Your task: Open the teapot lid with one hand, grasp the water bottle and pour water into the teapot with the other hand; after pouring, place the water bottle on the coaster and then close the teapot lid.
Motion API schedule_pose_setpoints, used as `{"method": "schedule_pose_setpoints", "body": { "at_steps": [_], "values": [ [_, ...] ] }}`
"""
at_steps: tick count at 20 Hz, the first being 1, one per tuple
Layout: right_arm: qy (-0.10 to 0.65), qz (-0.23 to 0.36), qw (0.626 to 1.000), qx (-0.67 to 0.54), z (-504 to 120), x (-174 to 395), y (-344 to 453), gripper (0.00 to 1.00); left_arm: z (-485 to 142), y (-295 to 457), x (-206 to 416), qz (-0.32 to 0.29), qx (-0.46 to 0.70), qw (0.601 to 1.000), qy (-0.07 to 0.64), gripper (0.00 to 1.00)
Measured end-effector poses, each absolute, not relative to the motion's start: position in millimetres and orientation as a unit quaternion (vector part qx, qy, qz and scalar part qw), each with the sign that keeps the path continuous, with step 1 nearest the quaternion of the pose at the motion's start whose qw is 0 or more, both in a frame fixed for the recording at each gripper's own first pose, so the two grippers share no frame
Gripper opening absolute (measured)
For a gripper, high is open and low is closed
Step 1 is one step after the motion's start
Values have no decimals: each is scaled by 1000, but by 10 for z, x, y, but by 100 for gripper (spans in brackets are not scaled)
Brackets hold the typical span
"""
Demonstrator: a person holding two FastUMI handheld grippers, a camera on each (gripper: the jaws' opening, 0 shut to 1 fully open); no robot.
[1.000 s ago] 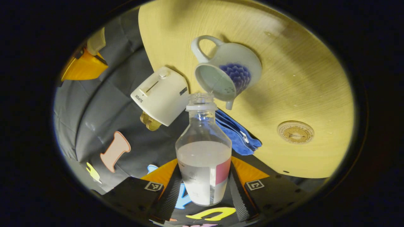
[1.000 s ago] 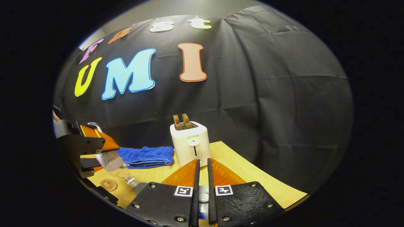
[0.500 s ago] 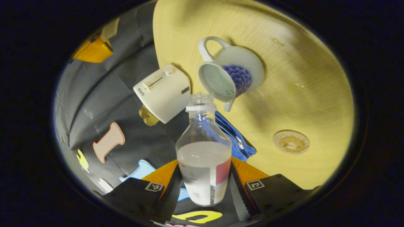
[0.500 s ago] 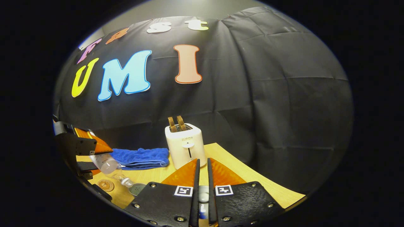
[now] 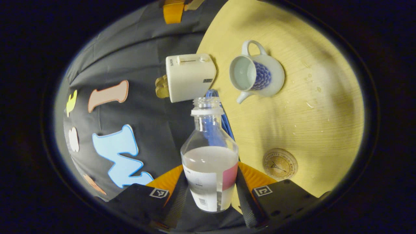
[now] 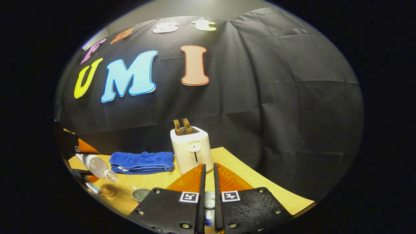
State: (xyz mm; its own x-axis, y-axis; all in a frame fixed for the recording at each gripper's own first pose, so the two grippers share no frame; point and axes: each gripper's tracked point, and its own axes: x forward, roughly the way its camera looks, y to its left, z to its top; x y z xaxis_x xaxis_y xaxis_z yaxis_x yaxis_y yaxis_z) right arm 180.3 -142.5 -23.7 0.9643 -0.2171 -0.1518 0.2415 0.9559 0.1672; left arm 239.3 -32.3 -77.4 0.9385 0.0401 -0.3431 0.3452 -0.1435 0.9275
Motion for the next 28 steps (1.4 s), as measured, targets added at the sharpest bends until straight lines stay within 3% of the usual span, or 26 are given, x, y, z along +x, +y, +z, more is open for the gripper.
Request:
{"method": "schedule_pose_setpoints", "body": {
  "at_steps": [8,13,17,23,28],
  "values": [
    [70,-108,988,87,-264,1828,-1332,12,-964,133,2279,-100,621,762,154,86],
    [71,-98,989,90,-279,1844,-1263,11,-1028,302,2240,-74,461,870,160,87],
    [70,-90,989,88,-264,1861,-1200,11,-1052,340,2214,-57,339,928,145,87],
    [72,-85,990,89,-282,1868,-1172,12,-1082,365,2264,-43,181,975,120,86],
    [74,-81,990,84,-291,1883,-1117,11,-1043,344,2298,-50,103,987,111,85]
  ]
}}
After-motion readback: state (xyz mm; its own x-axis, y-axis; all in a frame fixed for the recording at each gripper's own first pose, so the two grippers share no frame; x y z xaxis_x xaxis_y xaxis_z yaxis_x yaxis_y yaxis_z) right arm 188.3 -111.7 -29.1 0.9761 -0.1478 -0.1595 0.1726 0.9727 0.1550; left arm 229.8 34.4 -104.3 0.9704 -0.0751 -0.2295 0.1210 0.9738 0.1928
